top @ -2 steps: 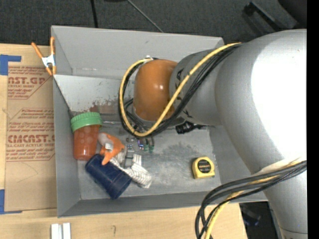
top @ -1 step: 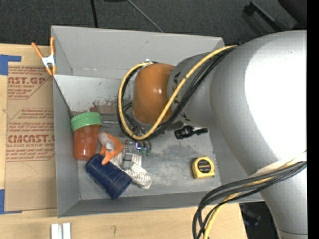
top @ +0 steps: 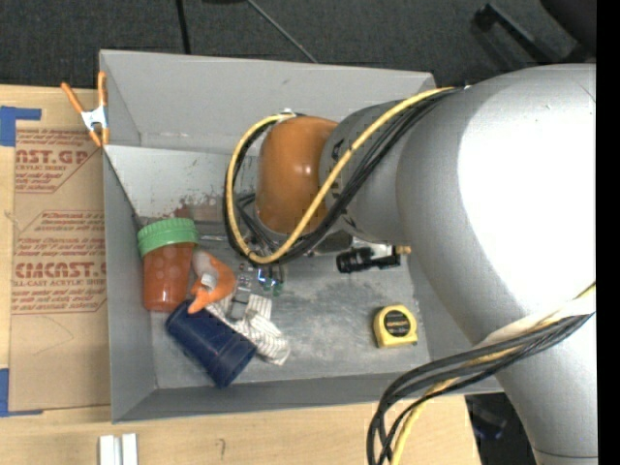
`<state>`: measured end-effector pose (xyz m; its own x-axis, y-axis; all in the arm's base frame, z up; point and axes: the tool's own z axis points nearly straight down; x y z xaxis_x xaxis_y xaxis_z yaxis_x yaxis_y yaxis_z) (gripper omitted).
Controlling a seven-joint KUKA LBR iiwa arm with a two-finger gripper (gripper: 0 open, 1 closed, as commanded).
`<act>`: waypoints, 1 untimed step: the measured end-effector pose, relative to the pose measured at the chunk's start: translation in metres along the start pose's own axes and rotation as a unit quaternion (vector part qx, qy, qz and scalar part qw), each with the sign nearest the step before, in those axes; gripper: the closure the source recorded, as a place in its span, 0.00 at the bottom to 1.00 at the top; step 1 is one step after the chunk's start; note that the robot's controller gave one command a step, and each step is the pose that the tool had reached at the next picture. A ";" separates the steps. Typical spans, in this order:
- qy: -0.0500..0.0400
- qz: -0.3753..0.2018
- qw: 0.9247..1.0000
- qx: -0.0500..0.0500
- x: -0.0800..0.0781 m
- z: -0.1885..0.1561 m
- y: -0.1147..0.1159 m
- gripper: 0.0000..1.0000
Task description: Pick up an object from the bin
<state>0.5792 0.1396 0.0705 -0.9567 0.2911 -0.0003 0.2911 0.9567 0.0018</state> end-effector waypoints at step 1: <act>0.000 -0.002 1.000 0.000 0.059 0.001 0.029 1.00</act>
Offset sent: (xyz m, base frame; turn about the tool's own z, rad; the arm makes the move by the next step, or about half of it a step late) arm 0.0000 0.0000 0.0000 0.0000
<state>0.5307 0.1843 0.0700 -0.9579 0.2870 -0.0008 0.2870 0.9579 0.0016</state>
